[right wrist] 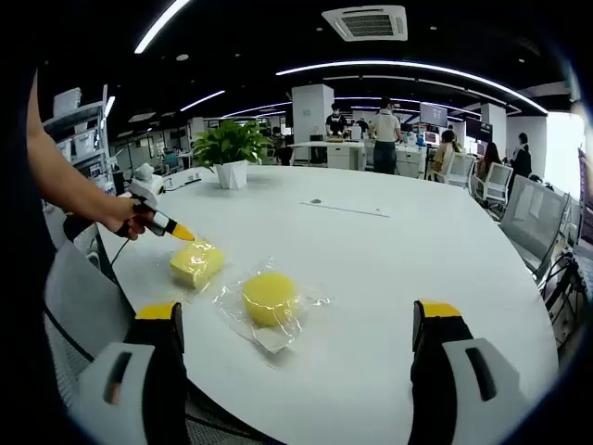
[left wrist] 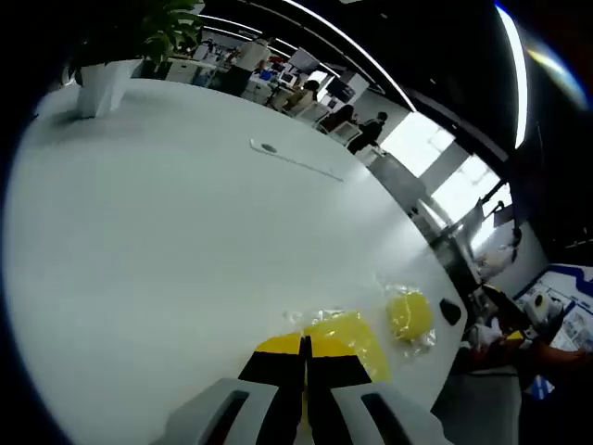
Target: Compare the silicone blocks by pressing each to a similar depth, holding the contact briefly, and releasing to observe deformation and rebound differences across the visible hardness samples.
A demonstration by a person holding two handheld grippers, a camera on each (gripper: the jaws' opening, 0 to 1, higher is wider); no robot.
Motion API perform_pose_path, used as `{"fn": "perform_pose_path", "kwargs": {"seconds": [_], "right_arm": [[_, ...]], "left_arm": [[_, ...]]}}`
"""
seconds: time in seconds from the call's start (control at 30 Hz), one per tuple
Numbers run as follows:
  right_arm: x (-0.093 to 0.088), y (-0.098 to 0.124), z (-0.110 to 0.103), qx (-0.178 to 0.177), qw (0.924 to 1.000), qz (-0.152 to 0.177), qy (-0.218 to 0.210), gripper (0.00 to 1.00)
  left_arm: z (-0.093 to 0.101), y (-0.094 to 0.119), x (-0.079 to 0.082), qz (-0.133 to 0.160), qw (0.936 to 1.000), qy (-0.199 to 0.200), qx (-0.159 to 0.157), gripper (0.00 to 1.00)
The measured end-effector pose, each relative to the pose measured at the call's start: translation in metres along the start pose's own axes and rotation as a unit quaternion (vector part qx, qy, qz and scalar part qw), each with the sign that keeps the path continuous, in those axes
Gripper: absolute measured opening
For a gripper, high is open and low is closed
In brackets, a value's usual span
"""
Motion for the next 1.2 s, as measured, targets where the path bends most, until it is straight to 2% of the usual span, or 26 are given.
{"fn": "perform_pose_path", "kwargs": {"seconds": [0.1, 0.23, 0.33, 0.4, 0.57, 0.63, 0.7, 0.73, 0.8, 0.83, 0.87, 0.97, 1.07, 1.2], "right_arm": [[-0.002, 0.0, 0.001, -0.002, 1.0, -0.001, -0.002, 0.97], [-0.003, 0.002, 0.001, -0.004, 1.0, -0.001, -0.003, 0.97], [-0.005, 0.005, 0.001, -0.007, 1.0, -0.001, -0.004, 0.97], [-0.007, 0.007, 0.003, -0.011, 0.9999, -0.002, -0.008, 0.97], [-0.01, 0.008, 0.002, -0.012, 0.9999, -0.006, -0.009, 0.97], [-0.01, 0.008, 0.002, -0.011, 0.9999, -0.006, -0.009, 0.97], [-0.01, 0.006, 0.003, -0.01, 0.9999, -0.006, -0.008, 0.97], [-0.009, 0.006, 0.003, -0.01, 0.9999, -0.006, -0.009, 0.97], [-0.008, 0.002, 0.004, -0.01, 0.9999, -0.004, -0.012, 0.97], [-0.008, 0.001, 0.004, -0.009, 0.9999, -0.004, -0.013, 0.97], [-0.007, 0.0, 0.004, -0.009, 0.9999, -0.003, -0.013, 0.97], [-0.005, -0.004, 0.006, -0.008, 0.9999, -0.003, -0.015, 0.97], [-0.004, -0.006, 0.009, -0.009, 0.9998, -0.006, -0.018, 0.97], [-0.004, -0.009, 0.016, -0.012, 0.9996, -0.008, -0.023, 0.97]], "left_arm": [[-0.005, -0.002, 0.001, -0.017, 0.9989, -0.041, 0.014, 0.0], [-0.008, -0.003, 0.008, -0.025, 0.9916, -0.122, 0.036, 0.0], [-0.01, -0.006, 0.006, -0.03, 0.9904, -0.129, 0.04, 0.0], [-0.011, -0.007, 0.006, -0.026, 0.9864, -0.155, 0.047, 0.0], [-0.015, -0.006, 0.005, -0.015, 0.9855, -0.16, 0.055, 0.02], [-0.016, -0.003, 0.005, -0.001, 0.9883, -0.14, 0.06, 0.05], [-0.019, 0.001, 0.008, 0.022, 0.9866, -0.146, 0.07, 0.18], [-0.02, 0.002, 0.008, 0.035, 0.9863, -0.142, 0.077, 0.27], [-0.022, 0.006, 0.006, 0.041, 0.9854, -0.144, 0.081, 0.47], [-0.021, 0.01, 0.007, 0.053, 0.985, -0.143, 0.081, 0.56], [-0.02, 0.015, 0.011, 0.082, 0.9816, -0.15, 0.085, 0.67], [-0.015, 0.03, 0.012, 0.111, 0.9785, -0.149, 0.09, 0.89], [-0.008, 0.046, 0.009, 0.123, 0.9741, -0.164, 0.095, 1.0], [-0.006, 0.066, 0.0, 0.127, 0.9718, -0.173, 0.099, 1.0]]}}
Point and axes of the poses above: the point that each gripper's makers call its tool centre point, and the gripper's own axes: y roughly backward along the fingers, z roughly to its right, x roughly out of its top, the point moved 6 cm from there along y, roughly backward along the fingers, and after that the axes turned 1 degree about y, right-handed, at the moved point
